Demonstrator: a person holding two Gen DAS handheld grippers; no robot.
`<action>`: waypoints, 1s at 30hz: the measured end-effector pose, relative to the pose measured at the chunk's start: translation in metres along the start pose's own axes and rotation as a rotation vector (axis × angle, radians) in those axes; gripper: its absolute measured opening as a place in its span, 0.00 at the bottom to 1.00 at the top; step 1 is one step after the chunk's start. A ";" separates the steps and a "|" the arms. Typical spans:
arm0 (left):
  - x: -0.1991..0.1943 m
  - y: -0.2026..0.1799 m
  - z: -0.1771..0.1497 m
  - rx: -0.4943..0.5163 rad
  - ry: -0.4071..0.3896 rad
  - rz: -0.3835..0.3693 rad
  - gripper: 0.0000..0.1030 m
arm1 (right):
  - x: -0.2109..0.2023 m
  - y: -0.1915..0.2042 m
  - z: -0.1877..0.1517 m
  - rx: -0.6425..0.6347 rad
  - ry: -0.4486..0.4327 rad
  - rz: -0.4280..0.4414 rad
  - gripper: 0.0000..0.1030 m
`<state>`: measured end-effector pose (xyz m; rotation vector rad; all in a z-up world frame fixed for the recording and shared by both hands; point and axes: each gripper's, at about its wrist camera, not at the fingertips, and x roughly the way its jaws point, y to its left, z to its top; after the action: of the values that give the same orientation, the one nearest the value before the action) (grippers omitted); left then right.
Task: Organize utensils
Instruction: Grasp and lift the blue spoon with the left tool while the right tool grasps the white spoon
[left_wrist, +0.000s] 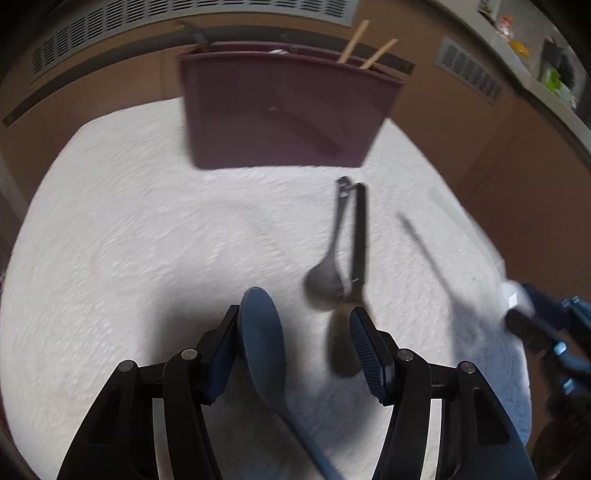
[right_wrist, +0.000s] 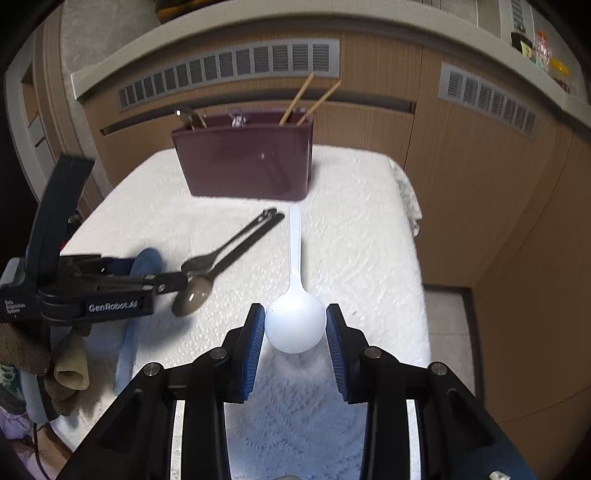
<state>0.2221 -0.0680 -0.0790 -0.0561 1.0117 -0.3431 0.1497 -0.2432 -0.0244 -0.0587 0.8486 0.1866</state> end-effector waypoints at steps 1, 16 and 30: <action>0.004 -0.007 0.002 0.040 -0.006 -0.032 0.58 | 0.005 0.001 -0.004 0.004 0.017 0.004 0.31; -0.055 0.031 -0.016 0.045 -0.054 0.050 0.58 | 0.048 0.004 0.022 -0.056 0.081 0.094 0.30; -0.009 0.006 -0.007 -0.100 0.033 0.088 0.58 | 0.055 0.001 0.015 -0.072 0.066 0.023 0.09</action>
<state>0.2138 -0.0593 -0.0766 -0.0963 1.0606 -0.2136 0.1959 -0.2323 -0.0561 -0.1228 0.9088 0.2378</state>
